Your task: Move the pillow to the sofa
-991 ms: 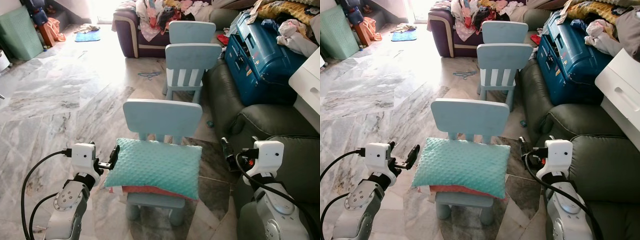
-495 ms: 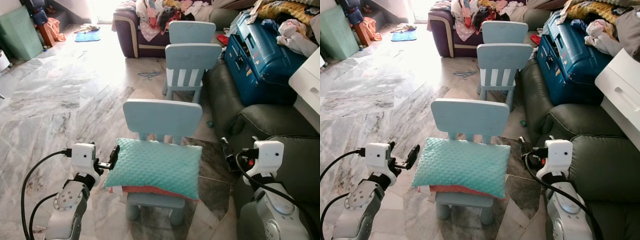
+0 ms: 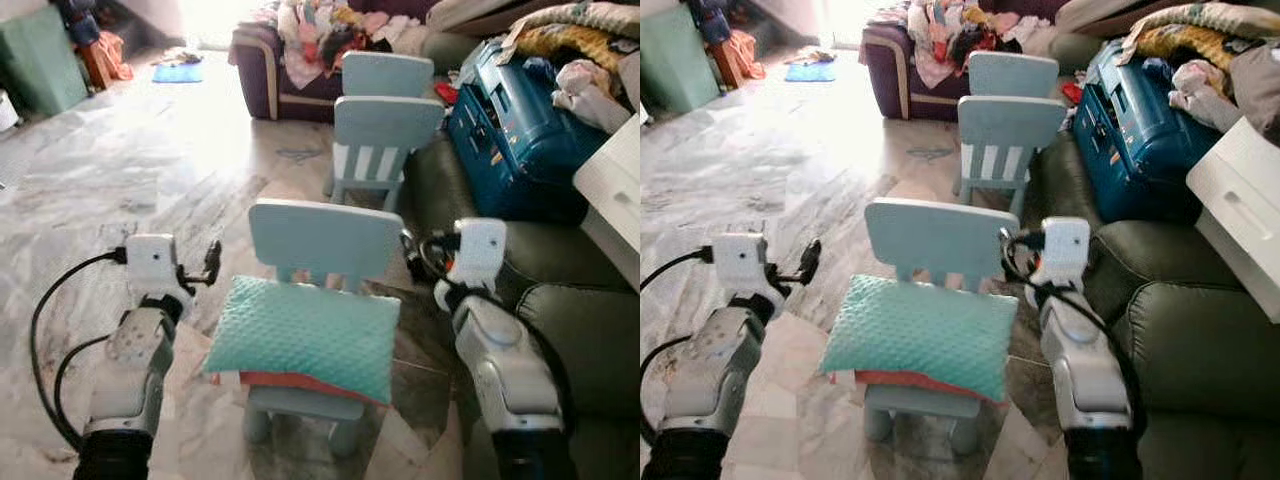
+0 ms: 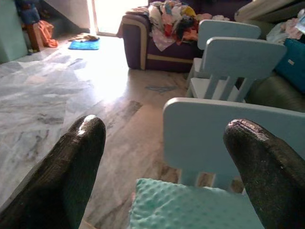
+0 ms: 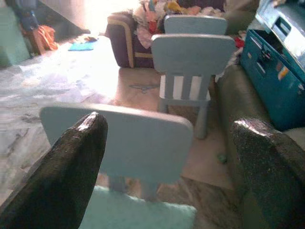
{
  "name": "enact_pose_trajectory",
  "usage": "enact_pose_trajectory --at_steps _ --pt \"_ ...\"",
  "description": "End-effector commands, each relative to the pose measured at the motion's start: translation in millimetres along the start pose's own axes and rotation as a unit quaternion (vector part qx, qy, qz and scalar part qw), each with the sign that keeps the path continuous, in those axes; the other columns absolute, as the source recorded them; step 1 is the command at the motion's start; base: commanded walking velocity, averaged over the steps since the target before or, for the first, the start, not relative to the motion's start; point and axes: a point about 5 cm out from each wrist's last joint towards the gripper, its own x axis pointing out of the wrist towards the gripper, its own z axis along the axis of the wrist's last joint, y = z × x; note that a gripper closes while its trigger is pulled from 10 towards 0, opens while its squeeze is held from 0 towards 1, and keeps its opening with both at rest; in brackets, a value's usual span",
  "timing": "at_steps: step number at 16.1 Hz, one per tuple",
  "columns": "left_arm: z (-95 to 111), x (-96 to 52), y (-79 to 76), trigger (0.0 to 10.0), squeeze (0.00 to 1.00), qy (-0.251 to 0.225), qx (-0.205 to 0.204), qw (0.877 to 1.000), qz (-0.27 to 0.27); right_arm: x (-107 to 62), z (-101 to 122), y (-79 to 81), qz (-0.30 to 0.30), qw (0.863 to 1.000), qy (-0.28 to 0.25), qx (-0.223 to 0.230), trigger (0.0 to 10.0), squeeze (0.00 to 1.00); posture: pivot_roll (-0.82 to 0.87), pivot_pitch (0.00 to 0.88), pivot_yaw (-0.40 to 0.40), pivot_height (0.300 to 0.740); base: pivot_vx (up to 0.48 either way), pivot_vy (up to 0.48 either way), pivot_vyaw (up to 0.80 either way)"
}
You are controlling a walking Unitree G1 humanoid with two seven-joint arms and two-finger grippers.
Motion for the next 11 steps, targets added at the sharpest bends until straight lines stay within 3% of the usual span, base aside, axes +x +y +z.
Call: enact_pose_trajectory --at_steps 1,3,4,5,7,8,11 --pt "7 1.7 -2.5 10.0 0.00 -0.010 0.005 1.000 -0.007 -0.9 -1 -6.6 -0.007 1.000 0.007 0.010 10.0 0.00 -0.07 0.033 -0.048 0.740 0.000 0.000 0.00" --pt "2 -2.9 -3.4 10.0 0.00 -0.012 0.005 1.000 -0.015 -3.7 -2 -10.1 -0.005 1.000 0.007 0.019 10.0 0.00 -0.07 0.034 -0.046 0.740 0.000 0.000 0.00" --pt "-16 -13.1 -5.3 10.0 0.00 0.012 0.014 0.999 -0.033 -8.9 -11 -21.1 -0.018 0.999 0.025 -0.012 10.0 0.00 -0.07 0.038 -0.047 0.740 0.000 0.000 0.00" --pt "-20 -15.7 -5.7 10.0 0.00 0.018 0.020 0.999 -0.037 -10.4 -13 -23.7 -0.020 0.999 0.028 -0.018 10.0 0.00 -0.07 0.038 -0.047 0.740 0.000 0.000 0.00" --pt "-33 -27.6 -3.5 10.0 0.00 0.029 0.034 0.998 -0.043 -23.4 -21 -42.9 -0.036 0.998 0.032 -0.033 10.0 0.00 -0.08 0.044 -0.045 0.740 0.000 0.000 0.00" --pt "-37 -33.4 0.1 10.0 0.00 0.030 0.045 0.998 -0.040 -35.7 -27 -61.1 -0.056 0.997 0.034 -0.039 10.0 0.00 -0.09 0.051 -0.040 0.740 0.000 0.000 0.00" --pt "-39 -40.3 12.0 10.0 0.00 0.030 0.058 0.997 -0.034 -57.1 -35 -89.7 -0.102 0.991 0.053 -0.066 10.0 0.00 -0.11 0.062 -0.026 0.740 0.000 0.000 0.00"
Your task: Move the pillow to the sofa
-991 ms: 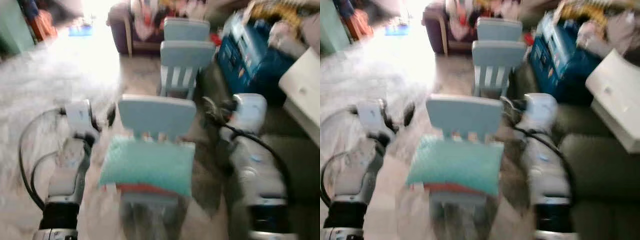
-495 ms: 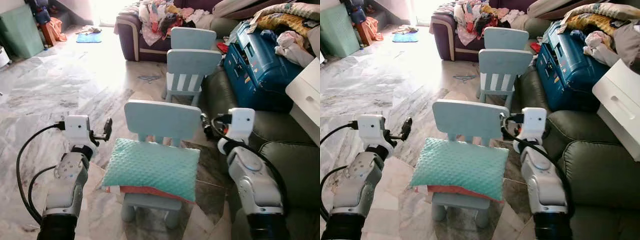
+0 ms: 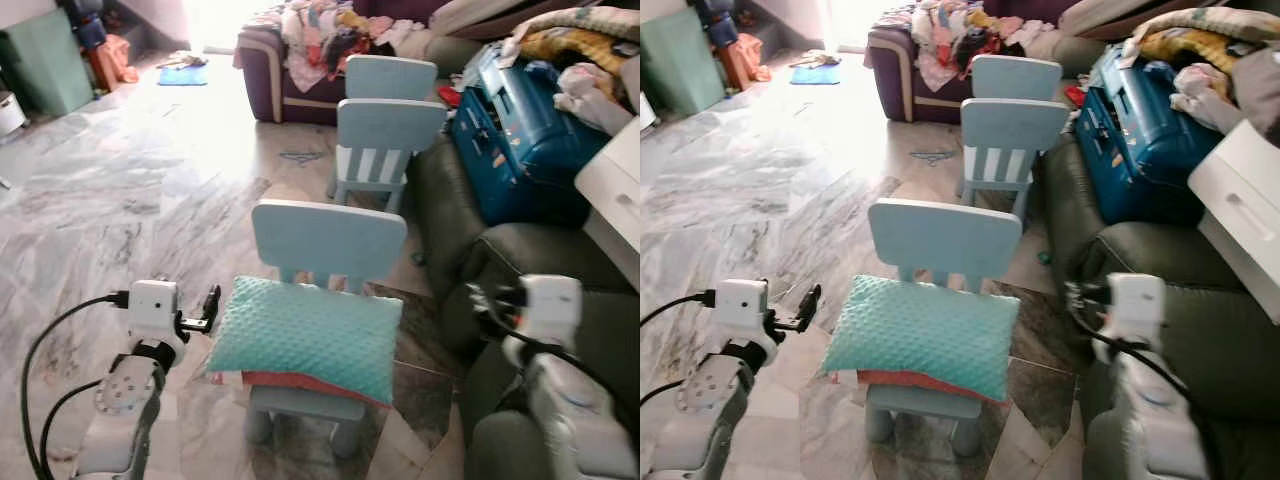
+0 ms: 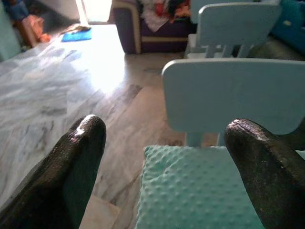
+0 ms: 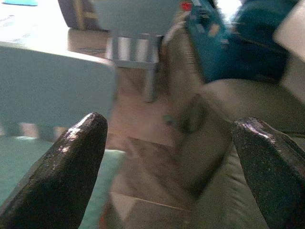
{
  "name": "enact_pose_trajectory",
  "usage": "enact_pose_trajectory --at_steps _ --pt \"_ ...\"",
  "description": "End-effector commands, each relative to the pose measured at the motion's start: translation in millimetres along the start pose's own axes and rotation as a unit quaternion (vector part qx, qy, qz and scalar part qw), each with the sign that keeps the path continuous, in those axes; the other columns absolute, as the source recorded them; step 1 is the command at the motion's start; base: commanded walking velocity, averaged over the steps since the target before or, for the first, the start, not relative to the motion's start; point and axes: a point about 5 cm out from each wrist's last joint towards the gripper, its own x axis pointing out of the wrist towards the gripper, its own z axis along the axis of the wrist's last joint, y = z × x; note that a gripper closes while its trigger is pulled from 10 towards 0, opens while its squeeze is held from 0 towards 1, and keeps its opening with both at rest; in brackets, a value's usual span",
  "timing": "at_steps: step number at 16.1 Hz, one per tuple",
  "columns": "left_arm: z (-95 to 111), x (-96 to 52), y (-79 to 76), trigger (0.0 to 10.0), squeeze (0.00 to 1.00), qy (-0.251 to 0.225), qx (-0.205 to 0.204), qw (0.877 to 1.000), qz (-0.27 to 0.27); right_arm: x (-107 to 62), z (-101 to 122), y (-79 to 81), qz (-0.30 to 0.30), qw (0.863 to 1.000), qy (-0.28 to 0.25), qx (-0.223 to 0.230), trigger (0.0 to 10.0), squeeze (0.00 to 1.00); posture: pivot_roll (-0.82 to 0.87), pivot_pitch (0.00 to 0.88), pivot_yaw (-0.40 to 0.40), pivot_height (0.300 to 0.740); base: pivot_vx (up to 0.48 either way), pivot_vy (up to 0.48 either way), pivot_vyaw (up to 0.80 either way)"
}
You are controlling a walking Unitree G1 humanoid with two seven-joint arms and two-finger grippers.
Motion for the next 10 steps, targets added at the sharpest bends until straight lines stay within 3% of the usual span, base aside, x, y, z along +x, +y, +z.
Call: enact_pose_trajectory --at_steps 1,6,9,10 --pt "1 -0.7 4.2 10.0 0.00 -0.004 0.007 1.000 0.000 -3.1 6 -3.9 -0.013 1.000 -0.013 -0.012 10.0 0.00 -0.11 0.064 -0.023 0.740 0.000 0.000 0.00" --pt "13 8.9 1.5 10.0 0.00 -0.019 0.007 1.000 -0.012 -2.1 5 10.7 -0.027 0.999 -0.035 0.030 10.0 0.00 -0.10 0.061 0.015 0.740 0.000 0.000 0.00" --pt "15 12.4 1.9 10.0 0.00 -0.019 0.012 1.000 -0.022 -3.0 3 17.5 -0.036 0.997 -0.039 0.053 10.0 0.00 -0.11 0.064 0.034 0.740 0.000 0.000 -0.69" --pt "16 13.5 2.0 10.0 0.00 -0.019 0.013 0.999 -0.024 -3.0 2 18.0 -0.037 0.997 -0.040 0.054 10.0 0.00 -0.11 0.065 0.035 0.740 0.000 0.000 0.00"
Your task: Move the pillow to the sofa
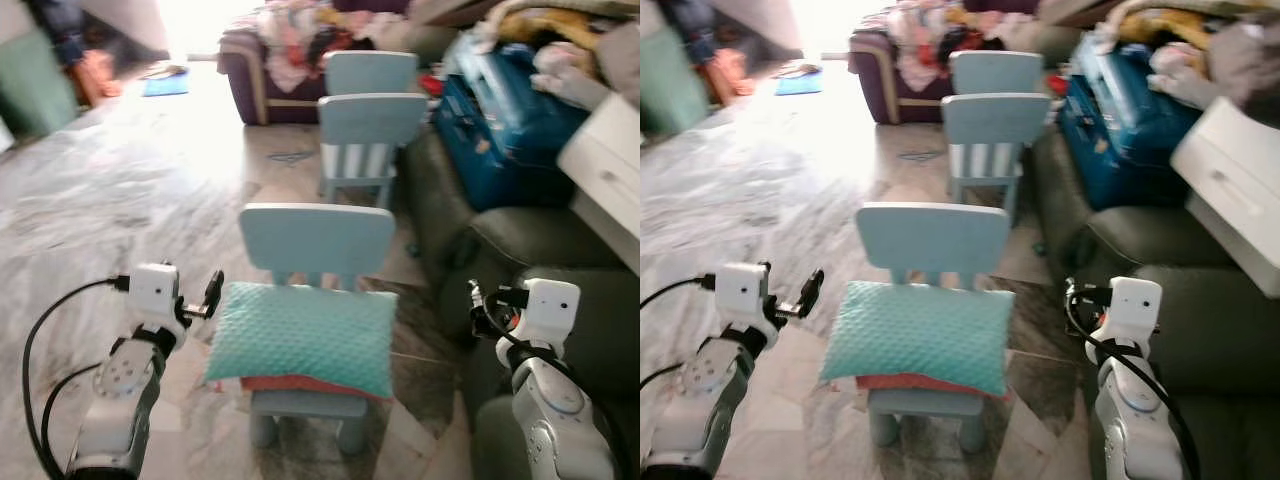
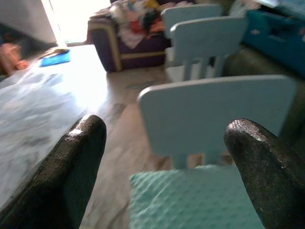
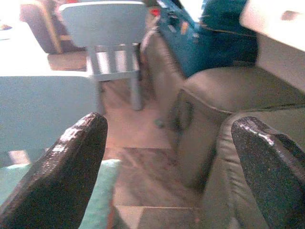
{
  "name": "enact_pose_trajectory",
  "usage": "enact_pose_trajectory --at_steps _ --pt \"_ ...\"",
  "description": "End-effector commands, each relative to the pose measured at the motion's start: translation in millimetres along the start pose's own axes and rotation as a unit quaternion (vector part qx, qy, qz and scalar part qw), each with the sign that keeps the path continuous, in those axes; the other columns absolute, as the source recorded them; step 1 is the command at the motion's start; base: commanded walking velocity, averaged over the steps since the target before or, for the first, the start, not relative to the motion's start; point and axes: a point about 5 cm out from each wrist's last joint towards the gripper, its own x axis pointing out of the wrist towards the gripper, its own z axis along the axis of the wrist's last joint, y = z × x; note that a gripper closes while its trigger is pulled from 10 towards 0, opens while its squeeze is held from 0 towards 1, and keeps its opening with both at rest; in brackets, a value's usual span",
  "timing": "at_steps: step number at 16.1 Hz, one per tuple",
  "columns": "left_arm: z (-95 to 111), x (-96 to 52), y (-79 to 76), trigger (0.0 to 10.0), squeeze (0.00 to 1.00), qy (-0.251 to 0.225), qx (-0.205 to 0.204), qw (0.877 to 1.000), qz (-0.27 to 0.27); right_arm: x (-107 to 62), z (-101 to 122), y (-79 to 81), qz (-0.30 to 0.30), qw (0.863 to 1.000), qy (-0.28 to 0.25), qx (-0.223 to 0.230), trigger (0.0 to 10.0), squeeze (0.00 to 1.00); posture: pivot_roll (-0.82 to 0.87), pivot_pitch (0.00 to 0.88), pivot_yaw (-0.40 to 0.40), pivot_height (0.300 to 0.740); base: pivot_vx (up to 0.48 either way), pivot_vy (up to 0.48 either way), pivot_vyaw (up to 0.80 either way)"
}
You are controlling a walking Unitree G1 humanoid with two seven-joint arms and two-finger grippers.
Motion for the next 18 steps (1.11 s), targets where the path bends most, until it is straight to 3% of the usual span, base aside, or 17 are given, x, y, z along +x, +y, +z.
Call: enact_pose_trajectory --at_steps 1,5,10,18 --pt "-3 0.4 3.7 10.0 0.00 0.013 0.007 1.000 -0.004 -0.2 2 -0.2 -0.005 1.000 -0.010 0.001 10.0 0.00 -0.11 0.067 0.037 0.740 0.000 0.000 0.00" --pt "-3 2.2 -0.9 10.0 0.00 0.010 0.002 1.000 -0.003 6.1 8 6.7 0.014 1.000 -0.016 -0.015 10.0 0.00 -0.10 0.072 0.010 0.740 0.000 0.000 0.00" --pt "-6 -1.6 -5.0 10.0 0.00 0.005 -0.016 1.000 0.017 19.4 21 27.5 0.065 0.997 -0.035 -0.036 10.0 0.00 -0.08 0.069 -0.023 0.740 0.000 0.000 0.00" --pt "1 1.5 -5.7 10.0 0.00 -0.007 -0.013 1.000 0.004 16.3 20 38.4 0.081 0.996 -0.039 -0.027 10.0 0.00 -0.08 0.071 -0.013 0.740 0.000 0.000 0.00"
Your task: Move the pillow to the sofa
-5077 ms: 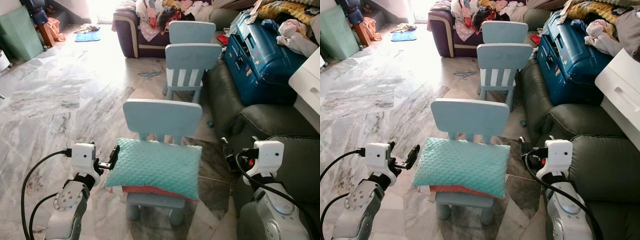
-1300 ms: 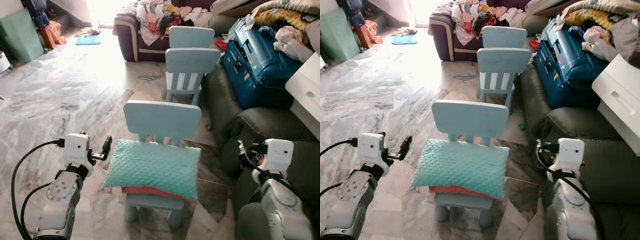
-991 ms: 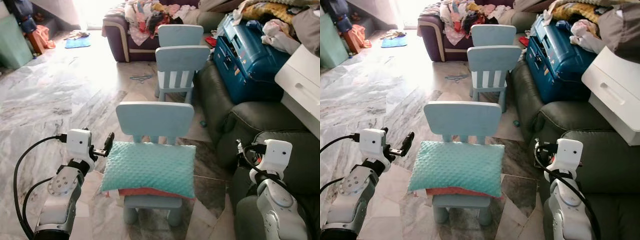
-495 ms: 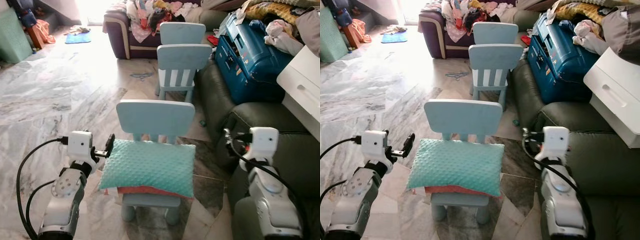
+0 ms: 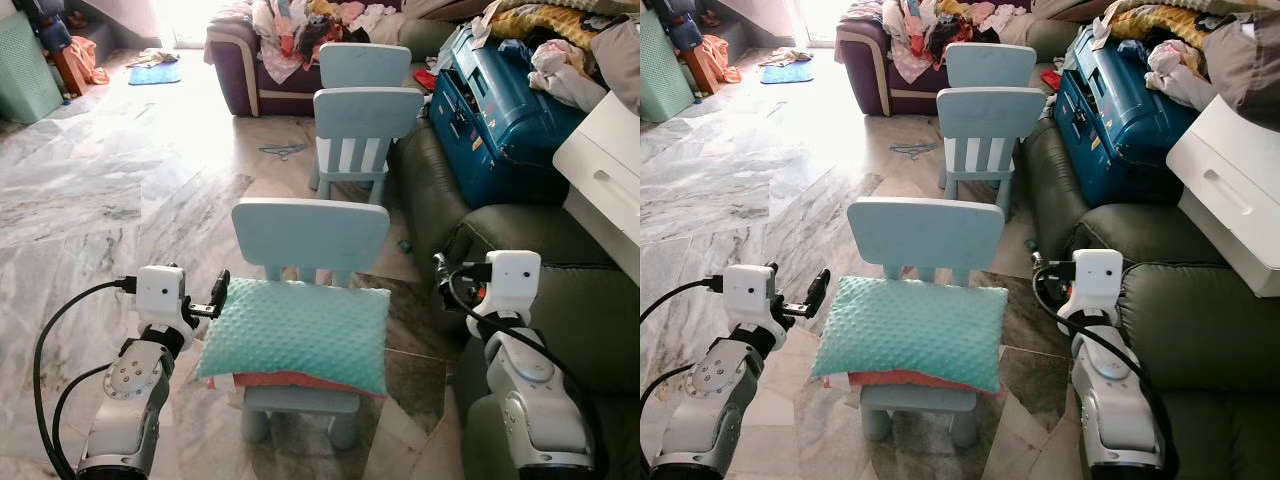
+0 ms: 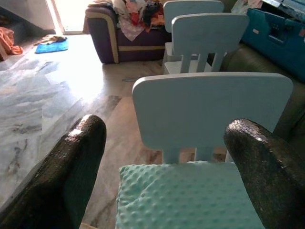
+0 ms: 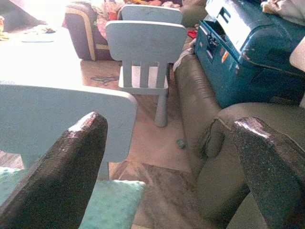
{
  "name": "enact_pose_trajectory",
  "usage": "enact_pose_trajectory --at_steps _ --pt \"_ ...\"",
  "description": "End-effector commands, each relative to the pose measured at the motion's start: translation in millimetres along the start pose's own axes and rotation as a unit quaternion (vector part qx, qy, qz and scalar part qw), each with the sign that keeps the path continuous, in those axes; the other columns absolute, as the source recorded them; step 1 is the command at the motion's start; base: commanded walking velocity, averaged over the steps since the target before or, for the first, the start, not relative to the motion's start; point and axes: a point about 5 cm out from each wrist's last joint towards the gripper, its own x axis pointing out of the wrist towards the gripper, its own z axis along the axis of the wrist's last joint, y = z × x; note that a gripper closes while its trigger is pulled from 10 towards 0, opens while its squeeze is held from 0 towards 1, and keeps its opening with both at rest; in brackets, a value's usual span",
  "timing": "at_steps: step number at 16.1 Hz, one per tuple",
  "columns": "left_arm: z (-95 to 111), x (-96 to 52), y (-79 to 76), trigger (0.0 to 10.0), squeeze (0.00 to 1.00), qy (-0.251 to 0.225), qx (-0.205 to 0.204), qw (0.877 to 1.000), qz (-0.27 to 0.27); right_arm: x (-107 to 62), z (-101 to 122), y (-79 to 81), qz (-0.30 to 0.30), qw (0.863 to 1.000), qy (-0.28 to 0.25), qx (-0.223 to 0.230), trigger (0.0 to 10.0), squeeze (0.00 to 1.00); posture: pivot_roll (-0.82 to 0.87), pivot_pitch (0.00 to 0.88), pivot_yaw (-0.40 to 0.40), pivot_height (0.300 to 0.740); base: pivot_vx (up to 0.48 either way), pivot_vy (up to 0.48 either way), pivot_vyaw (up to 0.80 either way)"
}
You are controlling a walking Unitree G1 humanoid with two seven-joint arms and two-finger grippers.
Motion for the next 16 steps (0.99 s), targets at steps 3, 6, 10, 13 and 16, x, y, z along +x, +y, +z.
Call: enact_pose_trajectory --at_steps 3,6,10,13,16 --pt "8 1.9 -0.1 10.0 0.00 -0.018 0.001 1.000 -0.006 -0.7 2 3.0 0.009 1.000 -0.008 0.000 10.0 0.00 -0.08 0.071 -0.013 0.740 0.000 0.000 0.00" --pt "8 0.5 -1.8 10.0 0.00 -0.020 -0.002 1.000 -0.011 0.4 4 6.5 0.023 1.000 -0.015 -0.002 10.0 0.00 -0.08 0.071 -0.015 0.740 0.000 0.000 0.00" --pt "7 -0.3 -1.2 10.0 0.00 -0.020 -0.004 1.000 -0.010 -0.7 4 11.0 0.035 0.999 -0.017 -0.004 10.0 0.00 -0.08 0.070 -0.014 0.740 0.000 0.000 0.00" --pt "7 0.1 -1.4 10.0 0.00 -0.018 -0.004 1.000 -0.011 -1.2 4 12.2 0.039 0.999 -0.018 -0.005 10.0 0.00 -0.08 0.071 -0.013 0.740 0.000 0.000 0.00" --pt "6 -0.3 -2.0 10.0 0.00 -0.017 -0.005 1.000 -0.012 -1.7 5 12.1 0.041 0.999 -0.019 -0.006 10.0 0.00 -0.08 0.073 -0.016 0.740 0.085 0.000 0.00"
